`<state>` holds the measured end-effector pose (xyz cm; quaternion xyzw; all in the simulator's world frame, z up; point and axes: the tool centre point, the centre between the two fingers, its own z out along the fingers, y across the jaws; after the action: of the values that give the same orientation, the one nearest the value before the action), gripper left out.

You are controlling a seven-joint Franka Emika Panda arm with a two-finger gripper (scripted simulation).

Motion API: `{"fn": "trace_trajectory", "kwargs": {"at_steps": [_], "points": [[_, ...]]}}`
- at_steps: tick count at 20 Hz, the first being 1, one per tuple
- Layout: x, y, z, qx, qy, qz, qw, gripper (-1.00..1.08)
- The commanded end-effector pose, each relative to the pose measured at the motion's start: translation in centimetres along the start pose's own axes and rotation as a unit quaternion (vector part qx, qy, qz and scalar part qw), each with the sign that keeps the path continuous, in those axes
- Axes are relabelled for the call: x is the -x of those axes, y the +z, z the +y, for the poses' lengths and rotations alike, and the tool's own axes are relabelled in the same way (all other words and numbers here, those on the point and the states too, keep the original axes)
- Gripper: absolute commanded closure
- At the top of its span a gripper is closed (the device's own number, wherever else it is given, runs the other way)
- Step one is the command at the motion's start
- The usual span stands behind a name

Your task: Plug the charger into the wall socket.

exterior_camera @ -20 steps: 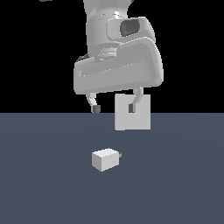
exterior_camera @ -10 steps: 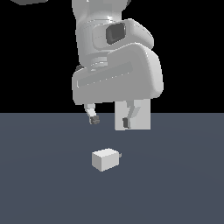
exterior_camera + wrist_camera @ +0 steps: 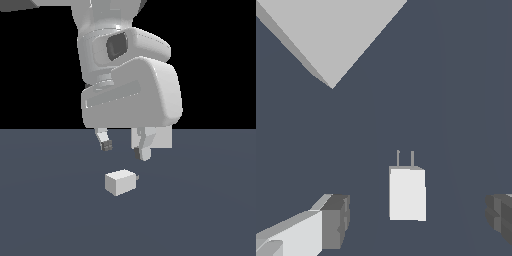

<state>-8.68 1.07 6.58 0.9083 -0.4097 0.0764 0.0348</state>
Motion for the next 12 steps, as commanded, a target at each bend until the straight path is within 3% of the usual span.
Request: {"fn": "trace_trajectory", "kwargs": {"at_steps": [1, 12], "points": [[0.16, 0.19, 0.04, 0.001, 0.008, 0.001, 1.0000, -0.92], [0.41, 0.95, 0.06, 0.002, 0.012, 0.002, 0.9999, -0.92]]}}
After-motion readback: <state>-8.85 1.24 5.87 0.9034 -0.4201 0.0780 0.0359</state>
